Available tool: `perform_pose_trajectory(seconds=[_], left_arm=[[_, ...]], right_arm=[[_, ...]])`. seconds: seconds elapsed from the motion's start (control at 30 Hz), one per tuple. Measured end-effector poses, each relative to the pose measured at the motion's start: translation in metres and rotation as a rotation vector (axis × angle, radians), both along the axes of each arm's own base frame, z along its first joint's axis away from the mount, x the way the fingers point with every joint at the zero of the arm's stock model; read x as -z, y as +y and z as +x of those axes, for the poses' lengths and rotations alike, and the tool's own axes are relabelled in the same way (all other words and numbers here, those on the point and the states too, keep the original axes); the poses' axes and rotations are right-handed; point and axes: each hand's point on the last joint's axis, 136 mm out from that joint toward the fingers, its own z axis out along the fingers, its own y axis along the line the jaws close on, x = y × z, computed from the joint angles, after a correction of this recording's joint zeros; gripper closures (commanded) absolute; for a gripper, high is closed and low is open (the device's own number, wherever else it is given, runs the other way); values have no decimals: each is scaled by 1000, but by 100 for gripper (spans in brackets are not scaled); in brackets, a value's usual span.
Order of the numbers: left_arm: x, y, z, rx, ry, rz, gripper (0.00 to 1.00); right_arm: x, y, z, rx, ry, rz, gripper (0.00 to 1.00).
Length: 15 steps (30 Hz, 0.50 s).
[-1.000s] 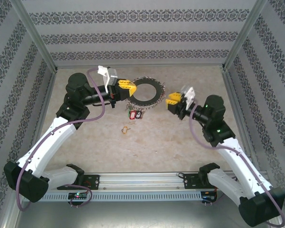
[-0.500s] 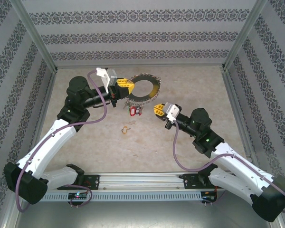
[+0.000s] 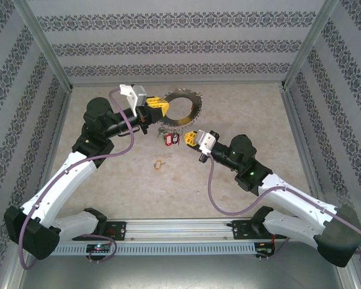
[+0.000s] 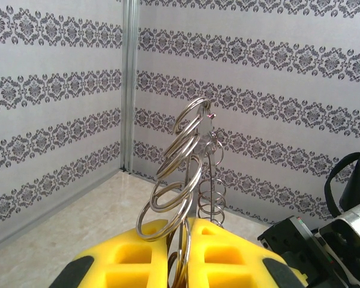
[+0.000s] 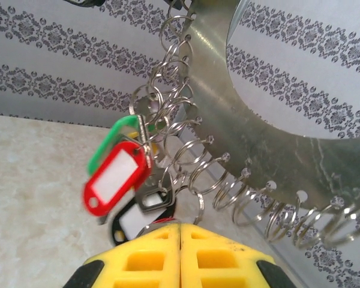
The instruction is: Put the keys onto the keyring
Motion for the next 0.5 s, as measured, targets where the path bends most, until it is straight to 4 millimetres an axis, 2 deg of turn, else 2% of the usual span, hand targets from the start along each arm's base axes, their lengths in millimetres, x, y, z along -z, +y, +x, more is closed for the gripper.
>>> perform_pose_trajectory(seconds=[0.27,0.5], left_arm=[[0,0,0,-6,2,-1,100],[0,-1,1,-5,4,-2,100]], right_arm=[[-10,2,6,14,-35,8,90],[-6,5,9,33,-27,1,84]])
